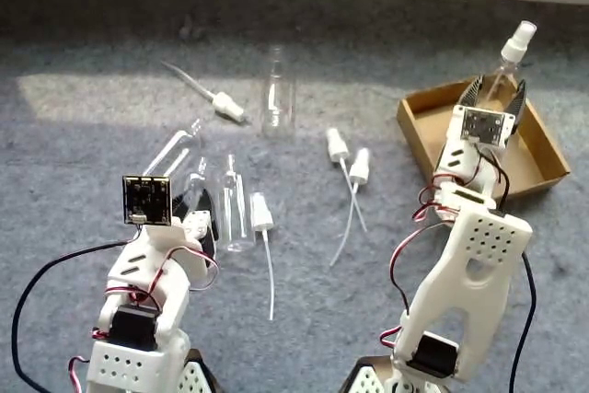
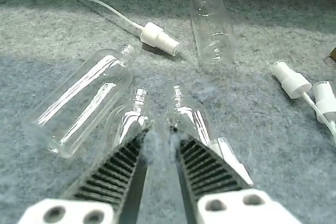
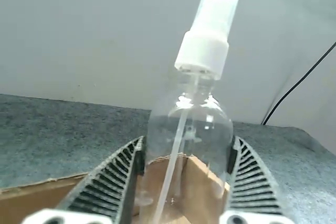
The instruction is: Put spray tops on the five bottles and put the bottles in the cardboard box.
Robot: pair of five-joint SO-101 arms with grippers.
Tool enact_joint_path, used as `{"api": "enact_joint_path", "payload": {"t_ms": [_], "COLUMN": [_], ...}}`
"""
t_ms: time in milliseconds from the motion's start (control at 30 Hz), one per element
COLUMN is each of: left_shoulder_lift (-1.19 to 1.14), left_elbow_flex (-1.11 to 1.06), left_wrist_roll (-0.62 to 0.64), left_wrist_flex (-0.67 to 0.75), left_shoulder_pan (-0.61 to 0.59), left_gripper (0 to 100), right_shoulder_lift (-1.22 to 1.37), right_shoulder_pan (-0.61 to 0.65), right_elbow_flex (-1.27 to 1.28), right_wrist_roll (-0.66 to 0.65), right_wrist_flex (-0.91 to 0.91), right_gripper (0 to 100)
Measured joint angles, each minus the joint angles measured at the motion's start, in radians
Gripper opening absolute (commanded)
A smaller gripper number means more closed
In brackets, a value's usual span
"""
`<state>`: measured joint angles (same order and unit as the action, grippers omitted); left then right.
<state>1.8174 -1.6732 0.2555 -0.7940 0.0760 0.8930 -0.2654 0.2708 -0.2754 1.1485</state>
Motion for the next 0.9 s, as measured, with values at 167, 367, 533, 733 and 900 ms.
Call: {"api": "enact_joint_path", "payload": {"t_ms": [167,367,533,733,900], "left_shoulder_lift": [0.0,0.0,0.0,0.0,0.0], "left_elbow_flex": [0.0,0.0,0.0,0.0,0.0], "left_wrist_roll": [0.0,0.0,0.0,0.0,0.0], "left_wrist_flex": [0.0,0.0,0.0,0.0,0.0], "left_shoulder_pan": [0.0,0.0,0.0,0.0,0.0], "left_gripper": [1,1,1,1,1], "right_shoulder_lift": [0.002,0.002,0.002,-0.044,-0.137], "right_shoulder_pan": [0.0,0.005,0.005,0.005,0.006], "right_elbow_flex": [0.0,0.012,0.014,0.034,0.104], "right_wrist_roll": [0.002,0.002,0.002,0.002,0.002], "right_wrist_flex": [-0.008,-0.018,-0.018,-0.04,-0.186], "right_gripper": [26.1,26.1,26.1,26.0,22.8]}}
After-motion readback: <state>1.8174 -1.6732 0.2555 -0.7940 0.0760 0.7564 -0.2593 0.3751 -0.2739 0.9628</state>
